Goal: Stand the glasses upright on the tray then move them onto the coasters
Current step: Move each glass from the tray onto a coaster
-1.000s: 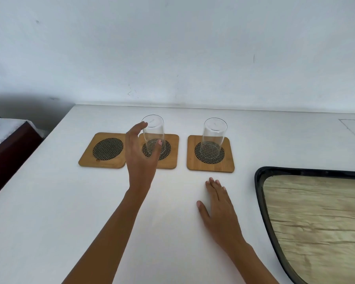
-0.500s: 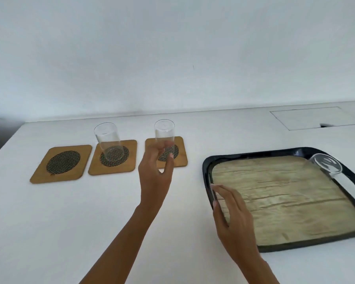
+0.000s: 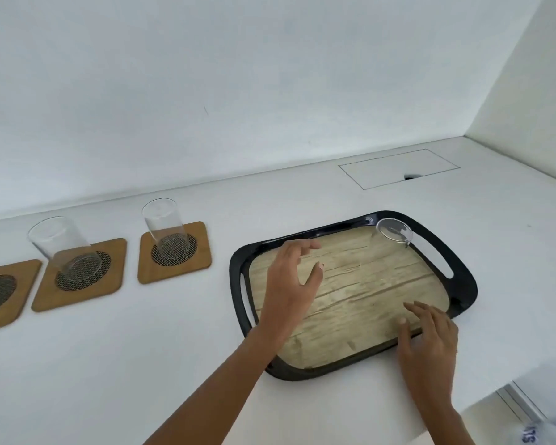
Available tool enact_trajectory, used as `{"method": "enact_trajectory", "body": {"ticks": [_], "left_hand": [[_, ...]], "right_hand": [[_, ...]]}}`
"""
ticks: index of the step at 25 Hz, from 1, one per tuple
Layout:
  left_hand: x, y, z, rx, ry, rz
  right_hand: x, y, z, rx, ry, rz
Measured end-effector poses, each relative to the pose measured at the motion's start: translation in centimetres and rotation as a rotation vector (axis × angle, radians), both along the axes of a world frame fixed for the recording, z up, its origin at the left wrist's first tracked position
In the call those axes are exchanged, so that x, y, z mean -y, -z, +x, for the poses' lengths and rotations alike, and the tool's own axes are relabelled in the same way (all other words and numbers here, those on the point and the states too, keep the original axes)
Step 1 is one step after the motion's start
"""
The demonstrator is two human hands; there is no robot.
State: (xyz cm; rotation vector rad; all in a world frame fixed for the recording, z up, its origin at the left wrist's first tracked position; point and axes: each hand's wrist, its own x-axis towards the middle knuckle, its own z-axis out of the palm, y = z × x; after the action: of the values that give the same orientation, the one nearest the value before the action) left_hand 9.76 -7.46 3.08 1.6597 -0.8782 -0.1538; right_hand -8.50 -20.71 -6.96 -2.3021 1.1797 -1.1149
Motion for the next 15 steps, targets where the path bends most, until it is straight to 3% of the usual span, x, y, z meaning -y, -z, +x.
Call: {"method": "enact_trajectory", "body": {"ticks": [7,15], "left_hand": [[8.4,2.7,-2.6,-0.202,0.125,0.284],[16.7,4.0,-4.4,-0.208,0.021,0.193]], "right_hand": [[5.2,1.2,-0.3,-0.109,0.075,0.065],[5.7,1.8,0.0,-0.228,0.122,0.012]]}}
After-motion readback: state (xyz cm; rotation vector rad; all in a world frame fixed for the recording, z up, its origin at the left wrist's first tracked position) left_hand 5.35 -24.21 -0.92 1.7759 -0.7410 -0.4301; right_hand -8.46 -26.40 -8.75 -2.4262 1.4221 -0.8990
